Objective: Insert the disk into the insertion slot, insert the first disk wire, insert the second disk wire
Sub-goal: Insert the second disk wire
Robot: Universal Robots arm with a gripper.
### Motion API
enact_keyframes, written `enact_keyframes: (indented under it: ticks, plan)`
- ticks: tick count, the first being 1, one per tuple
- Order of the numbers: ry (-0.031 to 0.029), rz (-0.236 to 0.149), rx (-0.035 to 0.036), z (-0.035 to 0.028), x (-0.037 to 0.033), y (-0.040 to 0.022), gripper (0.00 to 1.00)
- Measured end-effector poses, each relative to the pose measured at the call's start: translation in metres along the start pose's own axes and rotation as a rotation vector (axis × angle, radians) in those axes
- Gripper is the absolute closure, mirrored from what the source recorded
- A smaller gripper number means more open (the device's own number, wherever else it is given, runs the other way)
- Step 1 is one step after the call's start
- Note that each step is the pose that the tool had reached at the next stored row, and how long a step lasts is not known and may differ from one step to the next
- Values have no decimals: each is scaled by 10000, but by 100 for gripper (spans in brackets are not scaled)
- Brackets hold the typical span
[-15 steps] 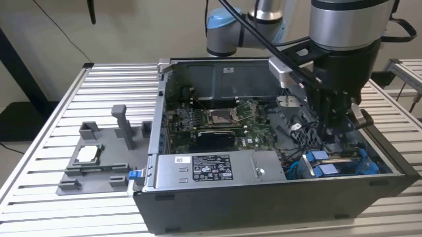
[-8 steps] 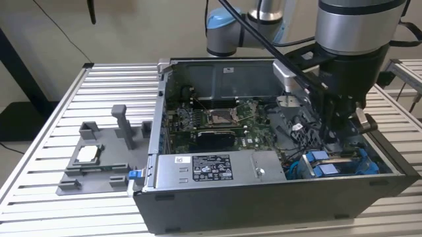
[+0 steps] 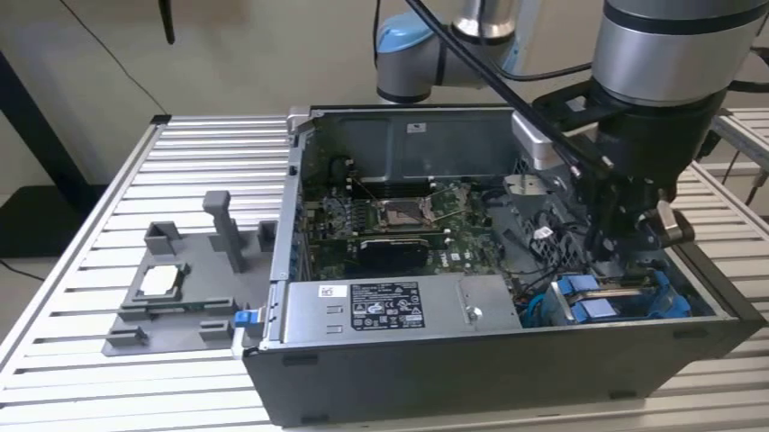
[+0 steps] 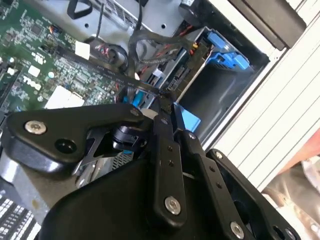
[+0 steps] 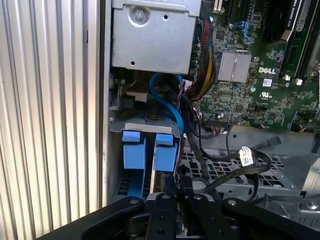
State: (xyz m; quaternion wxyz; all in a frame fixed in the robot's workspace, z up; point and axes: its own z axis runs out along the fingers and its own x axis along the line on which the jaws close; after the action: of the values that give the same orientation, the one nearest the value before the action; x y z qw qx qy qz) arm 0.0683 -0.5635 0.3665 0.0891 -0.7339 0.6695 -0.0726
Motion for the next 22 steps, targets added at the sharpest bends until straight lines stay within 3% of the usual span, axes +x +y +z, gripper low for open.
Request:
enact_keyframes:
  ticks: [8, 10, 14, 22]
  plan:
    - [-81, 28, -688, 58, 41, -200, 84]
    - [-102, 34, -803, 71, 56, -245, 84]
    - [-129, 43, -899, 95, 86, -298, 84]
    - [-81, 324, -902, 166, 95, -304, 84]
